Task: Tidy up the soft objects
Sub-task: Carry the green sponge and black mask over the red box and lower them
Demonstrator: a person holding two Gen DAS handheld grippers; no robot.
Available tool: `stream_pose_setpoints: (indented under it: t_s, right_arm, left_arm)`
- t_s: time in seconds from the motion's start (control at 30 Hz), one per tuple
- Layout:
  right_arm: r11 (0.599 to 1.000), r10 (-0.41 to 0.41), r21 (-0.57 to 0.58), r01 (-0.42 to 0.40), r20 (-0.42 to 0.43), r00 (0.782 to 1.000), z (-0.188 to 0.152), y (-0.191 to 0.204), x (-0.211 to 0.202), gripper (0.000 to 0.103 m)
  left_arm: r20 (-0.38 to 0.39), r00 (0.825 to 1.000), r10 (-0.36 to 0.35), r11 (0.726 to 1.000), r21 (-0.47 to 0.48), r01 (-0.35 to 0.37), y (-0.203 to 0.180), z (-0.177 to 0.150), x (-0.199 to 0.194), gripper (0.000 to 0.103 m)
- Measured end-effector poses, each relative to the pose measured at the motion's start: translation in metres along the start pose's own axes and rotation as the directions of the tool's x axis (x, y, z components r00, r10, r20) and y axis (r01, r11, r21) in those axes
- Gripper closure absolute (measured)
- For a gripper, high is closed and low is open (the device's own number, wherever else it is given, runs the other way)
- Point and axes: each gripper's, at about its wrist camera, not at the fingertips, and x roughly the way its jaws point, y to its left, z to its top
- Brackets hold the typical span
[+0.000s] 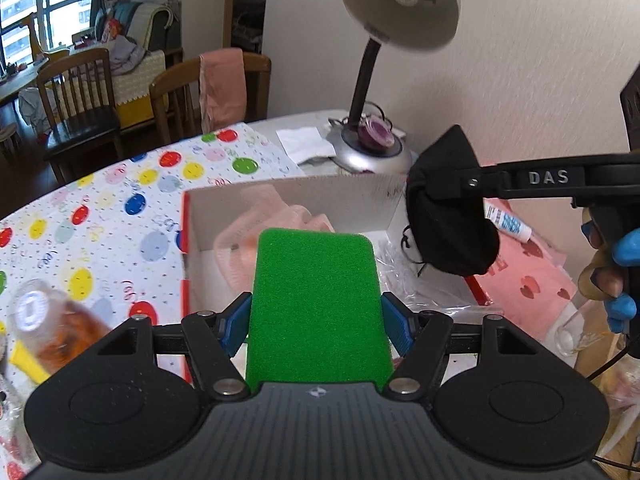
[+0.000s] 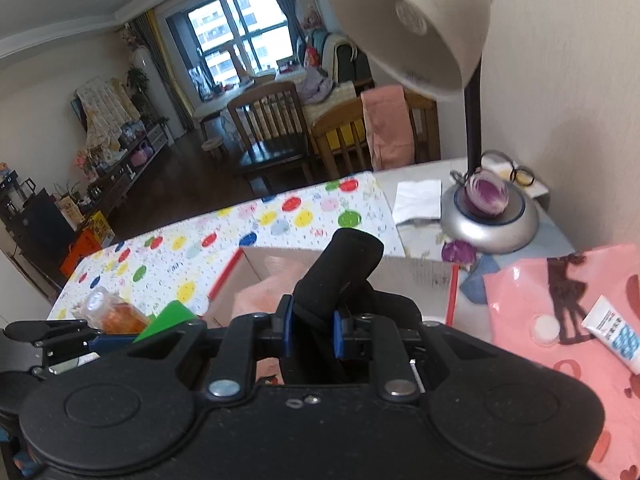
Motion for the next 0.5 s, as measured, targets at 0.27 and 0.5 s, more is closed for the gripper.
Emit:
stream_pose_setpoints:
  t_s: [0.27, 0.5]
  right_arm:
    - [1.0, -0.02, -0.017, 0.019, -0.057, 0.998, 0.0, -0.016, 0.037, 0.085]
    - [1.0, -0.02, -0.025, 0.017, -0.106, 0.994, 0.002, -0.025, 0.071, 0.085]
  left_arm:
    - [-0.046, 0.999, 0.013, 0.999, 0.03, -0.012, -0.017, 0.01, 0.043, 0.035]
    - [-0.071, 0.997, 0.02, 0.998, 0.062, -0.016, -0.034, 0.017, 0.067, 0.035]
